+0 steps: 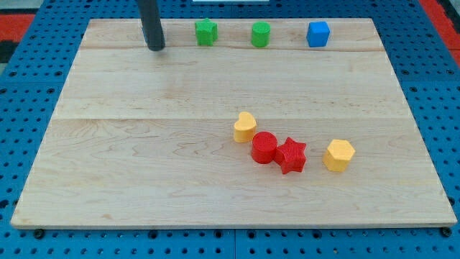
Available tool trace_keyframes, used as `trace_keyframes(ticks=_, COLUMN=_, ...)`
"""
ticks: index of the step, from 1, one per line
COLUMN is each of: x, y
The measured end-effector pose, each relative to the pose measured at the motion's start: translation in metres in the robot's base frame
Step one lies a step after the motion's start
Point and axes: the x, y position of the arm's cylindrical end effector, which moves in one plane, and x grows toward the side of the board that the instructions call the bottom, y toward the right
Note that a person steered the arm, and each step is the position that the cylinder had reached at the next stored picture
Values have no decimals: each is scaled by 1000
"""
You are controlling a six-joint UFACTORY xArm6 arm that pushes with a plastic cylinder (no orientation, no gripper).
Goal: Push the yellow heart left side of the red star horizontally
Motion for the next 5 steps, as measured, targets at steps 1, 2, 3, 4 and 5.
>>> trace_keyframes(ticks=1, x=65, y=38)
trace_keyframes(ticks=2, x=93, y=104)
trace_keyframes(ticks=3, x=116, y=167)
trace_keyframes(ticks=4, x=152, y=211)
trace_keyframes(ticks=5, x=182, y=198)
